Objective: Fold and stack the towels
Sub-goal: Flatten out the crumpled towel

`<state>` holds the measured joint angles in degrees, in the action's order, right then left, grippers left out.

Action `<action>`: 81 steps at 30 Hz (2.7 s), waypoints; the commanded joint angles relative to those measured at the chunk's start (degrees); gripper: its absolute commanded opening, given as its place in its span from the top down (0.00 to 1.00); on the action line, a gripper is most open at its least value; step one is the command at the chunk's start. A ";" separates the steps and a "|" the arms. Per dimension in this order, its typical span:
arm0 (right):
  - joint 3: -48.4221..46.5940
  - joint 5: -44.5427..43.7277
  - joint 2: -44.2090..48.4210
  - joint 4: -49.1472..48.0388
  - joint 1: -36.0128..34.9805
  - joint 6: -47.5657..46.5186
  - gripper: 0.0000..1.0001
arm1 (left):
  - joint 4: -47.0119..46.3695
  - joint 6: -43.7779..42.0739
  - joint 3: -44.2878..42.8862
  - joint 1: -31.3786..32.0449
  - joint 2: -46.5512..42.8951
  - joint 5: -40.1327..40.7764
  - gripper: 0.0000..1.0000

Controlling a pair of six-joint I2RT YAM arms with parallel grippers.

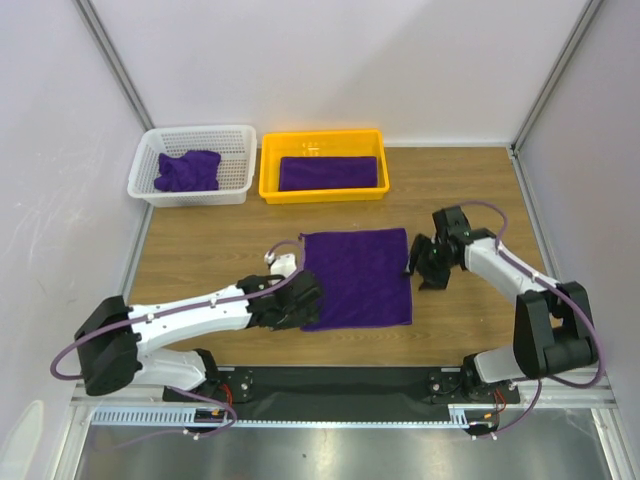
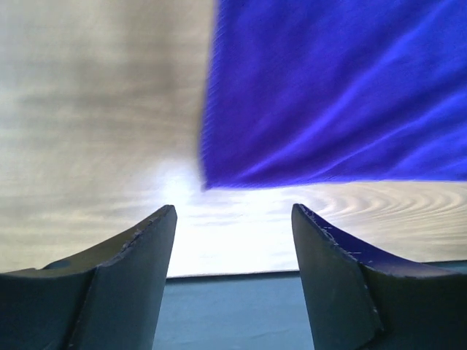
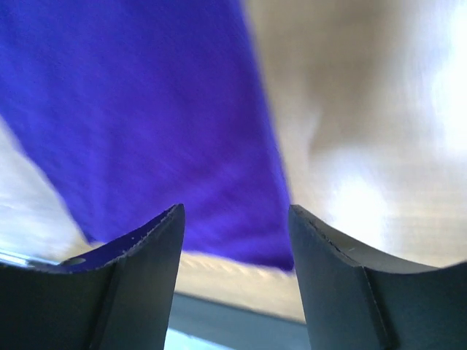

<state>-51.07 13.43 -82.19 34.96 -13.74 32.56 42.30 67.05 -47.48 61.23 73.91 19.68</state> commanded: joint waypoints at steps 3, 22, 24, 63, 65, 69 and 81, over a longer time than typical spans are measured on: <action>8.26 4.06 7.73 1.43 0.03 4.09 0.38 | -7.49 9.85 8.97 -0.24 -6.67 -2.72 0.34; 19.69 2.83 16.36 -0.94 -0.41 6.47 0.43 | -21.30 17.24 18.48 -0.24 -2.11 -1.05 0.54; 20.13 3.53 16.01 -1.73 -0.41 7.08 0.43 | -20.42 17.68 18.48 -0.24 -1.75 -1.05 0.55; 25.31 2.74 17.42 -5.08 -0.94 11.13 0.63 | -17.17 16.89 21.73 -1.38 -1.66 3.61 0.87; 25.40 2.48 17.33 -5.08 -1.03 11.30 0.65 | -17.25 16.89 21.91 -1.38 -1.84 3.70 0.90; 25.58 2.56 17.07 -5.34 -1.12 11.56 0.66 | -17.34 16.80 22.43 -1.38 -2.63 3.87 0.97; 24.97 3.88 17.33 -6.05 -1.91 12.62 0.99 | -15.60 14.43 20.42 -1.38 -3.07 4.92 1.00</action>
<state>-25.78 17.23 -65.43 29.28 -15.22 44.36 20.03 84.49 -27.14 60.38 69.73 22.20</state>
